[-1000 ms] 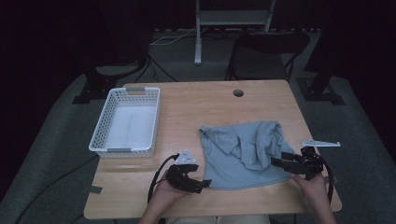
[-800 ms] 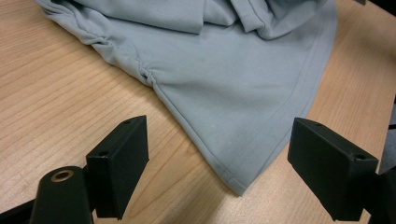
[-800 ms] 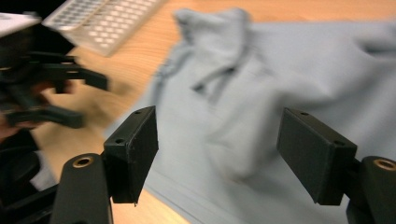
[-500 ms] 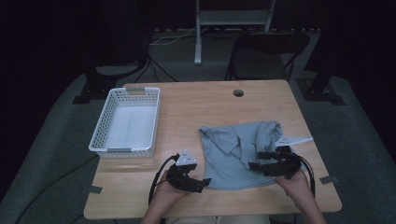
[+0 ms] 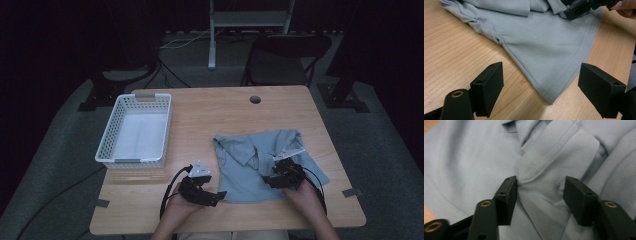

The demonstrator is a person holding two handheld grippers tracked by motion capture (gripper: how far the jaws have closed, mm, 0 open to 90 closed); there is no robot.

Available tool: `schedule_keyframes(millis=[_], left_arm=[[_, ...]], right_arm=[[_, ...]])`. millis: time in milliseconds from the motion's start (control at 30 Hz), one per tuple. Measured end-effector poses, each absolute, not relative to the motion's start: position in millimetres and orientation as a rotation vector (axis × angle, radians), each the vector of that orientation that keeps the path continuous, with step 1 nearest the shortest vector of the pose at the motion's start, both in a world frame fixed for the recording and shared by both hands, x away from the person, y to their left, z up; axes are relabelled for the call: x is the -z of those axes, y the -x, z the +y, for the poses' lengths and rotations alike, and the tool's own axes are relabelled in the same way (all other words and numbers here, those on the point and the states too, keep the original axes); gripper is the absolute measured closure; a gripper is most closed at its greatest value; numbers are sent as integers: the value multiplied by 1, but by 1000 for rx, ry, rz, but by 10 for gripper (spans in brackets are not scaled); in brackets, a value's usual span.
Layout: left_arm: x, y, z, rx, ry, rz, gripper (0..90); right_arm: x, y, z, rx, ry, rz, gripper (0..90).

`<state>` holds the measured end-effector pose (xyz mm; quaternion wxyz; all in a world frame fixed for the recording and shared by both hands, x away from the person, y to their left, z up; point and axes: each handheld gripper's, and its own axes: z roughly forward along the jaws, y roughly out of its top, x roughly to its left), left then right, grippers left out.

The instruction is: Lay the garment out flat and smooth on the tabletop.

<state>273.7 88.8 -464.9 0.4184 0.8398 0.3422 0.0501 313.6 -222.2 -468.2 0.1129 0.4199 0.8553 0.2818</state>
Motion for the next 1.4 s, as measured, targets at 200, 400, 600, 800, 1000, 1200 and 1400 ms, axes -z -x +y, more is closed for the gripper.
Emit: schedule_keyframes(millis=[200,400,600,800,1000,1200,1400], left_arm=[[464,-273,89,-119,-2098,859,217],[465,-274,90,-119,-2110,855,217],[466,-274,89,-110,-2114,853,217],[467,-274,88,-97,-2120,846,217],[469,-274,86,-89,-2130,841,217],[470,-275,88,-85,-2128,850,217],[471,-276,89,-87,-2130,860,218]], right_arm=[[466,-315,-225,-801,-1217,2491,754],[447,-316,-242,-916,-1231,2479,790],[418,-331,-269,-1064,-1291,2413,775],[412,-367,-296,-1153,-1437,2375,767],[423,-407,-314,-1100,-1598,2376,658],[433,-421,-326,-1117,-1698,2335,548],[406,-381,-311,-1220,-1516,2369,449]])
